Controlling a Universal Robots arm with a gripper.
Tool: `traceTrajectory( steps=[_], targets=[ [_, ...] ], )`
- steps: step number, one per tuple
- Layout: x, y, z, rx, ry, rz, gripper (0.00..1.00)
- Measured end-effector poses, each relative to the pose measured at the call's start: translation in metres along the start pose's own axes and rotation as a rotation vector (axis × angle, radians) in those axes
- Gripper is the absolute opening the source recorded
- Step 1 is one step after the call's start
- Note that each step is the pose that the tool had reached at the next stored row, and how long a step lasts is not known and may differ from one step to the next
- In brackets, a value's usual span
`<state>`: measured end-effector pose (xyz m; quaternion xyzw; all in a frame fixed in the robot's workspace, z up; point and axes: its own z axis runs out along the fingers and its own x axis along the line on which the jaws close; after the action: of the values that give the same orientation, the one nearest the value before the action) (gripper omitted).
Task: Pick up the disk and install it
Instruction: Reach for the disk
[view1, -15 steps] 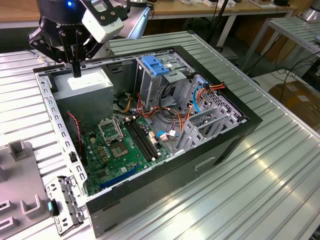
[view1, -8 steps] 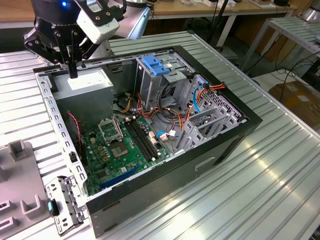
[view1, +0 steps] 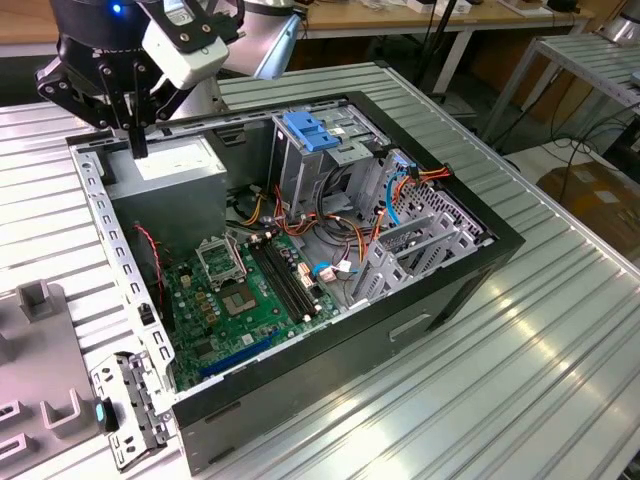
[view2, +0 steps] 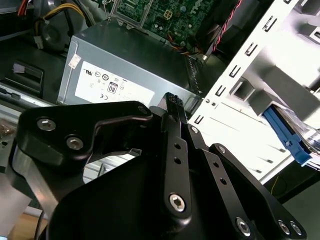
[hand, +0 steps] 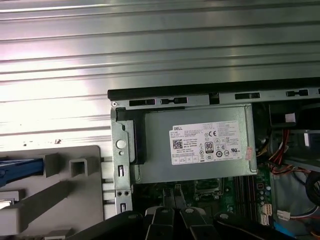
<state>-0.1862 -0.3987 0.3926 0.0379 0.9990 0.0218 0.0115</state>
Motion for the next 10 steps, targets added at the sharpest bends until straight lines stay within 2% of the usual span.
traceTrajectory(
  steps=[4,10],
  targets=[
    [0.0095,-0.0007,-0.0001,0.0,0.0004,0.0,0.11],
    [0.0189,-0.0014,-0.0002,-0.0003,0.0014,0.0,0.11]
  ],
)
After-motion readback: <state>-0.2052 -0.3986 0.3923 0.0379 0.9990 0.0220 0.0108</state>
